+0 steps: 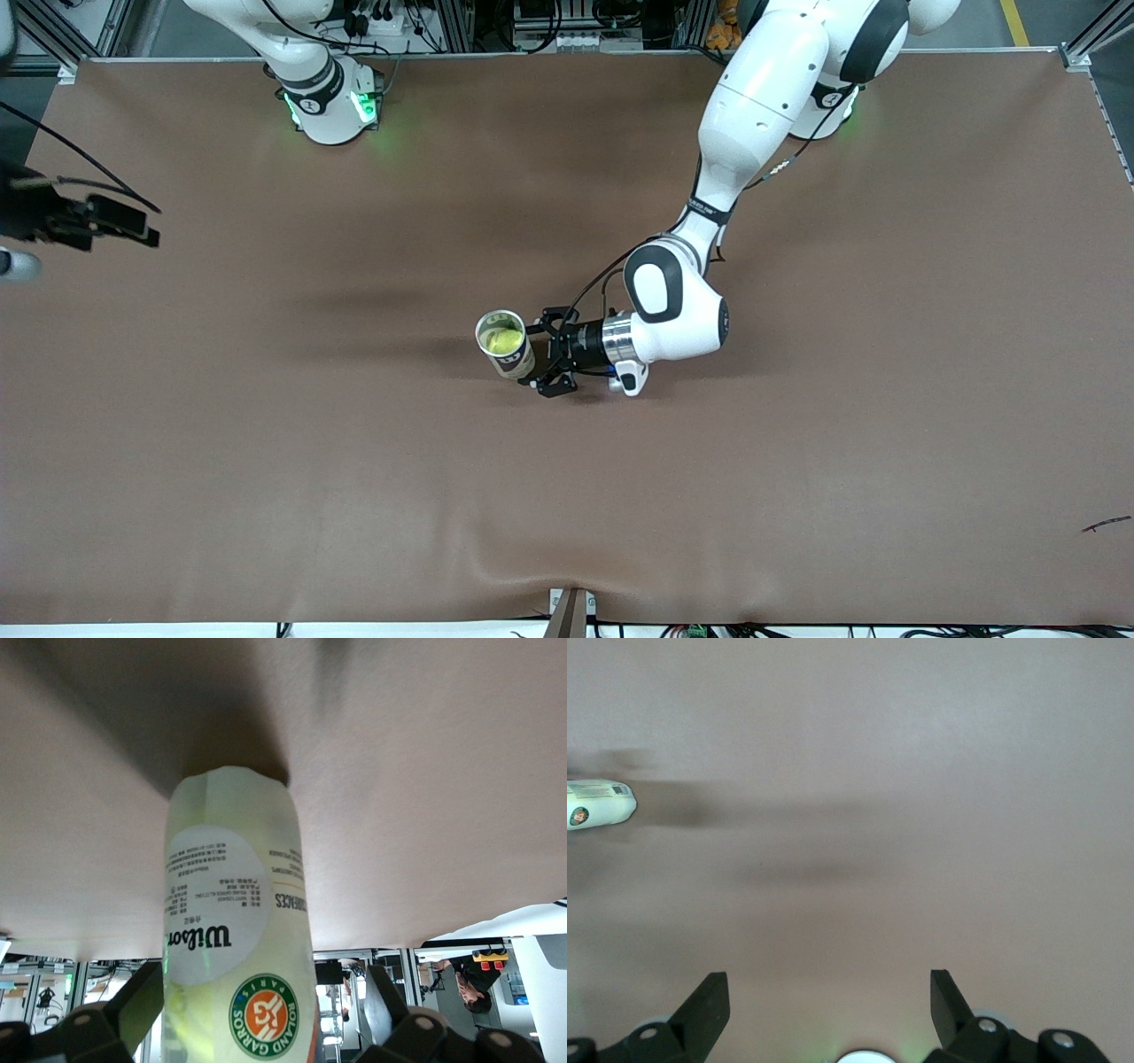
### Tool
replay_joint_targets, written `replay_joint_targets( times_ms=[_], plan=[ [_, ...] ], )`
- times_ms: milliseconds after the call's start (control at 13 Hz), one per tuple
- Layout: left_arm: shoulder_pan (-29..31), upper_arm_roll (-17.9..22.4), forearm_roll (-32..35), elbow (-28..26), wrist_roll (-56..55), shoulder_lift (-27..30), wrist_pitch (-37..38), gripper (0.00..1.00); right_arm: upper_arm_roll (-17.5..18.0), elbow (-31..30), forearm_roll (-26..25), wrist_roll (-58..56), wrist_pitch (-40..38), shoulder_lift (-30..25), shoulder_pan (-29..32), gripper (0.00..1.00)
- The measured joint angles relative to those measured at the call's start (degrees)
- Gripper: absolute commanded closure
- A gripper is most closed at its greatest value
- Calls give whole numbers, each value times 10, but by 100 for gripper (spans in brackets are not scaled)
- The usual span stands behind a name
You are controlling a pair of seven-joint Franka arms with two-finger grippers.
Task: Insert tennis ball vertically with right arm
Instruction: 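Open the left gripper to release the upright can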
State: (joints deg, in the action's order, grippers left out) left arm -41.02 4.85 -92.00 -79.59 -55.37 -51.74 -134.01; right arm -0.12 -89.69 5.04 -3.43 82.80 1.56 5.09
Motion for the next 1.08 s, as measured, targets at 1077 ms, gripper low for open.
replay_joint_targets(
  times_ms=[1077],
  plan=[
    [81,0,299,-13,-33,40,76,0,-12,22,-37,24,17,-16,-23,0]
  ],
)
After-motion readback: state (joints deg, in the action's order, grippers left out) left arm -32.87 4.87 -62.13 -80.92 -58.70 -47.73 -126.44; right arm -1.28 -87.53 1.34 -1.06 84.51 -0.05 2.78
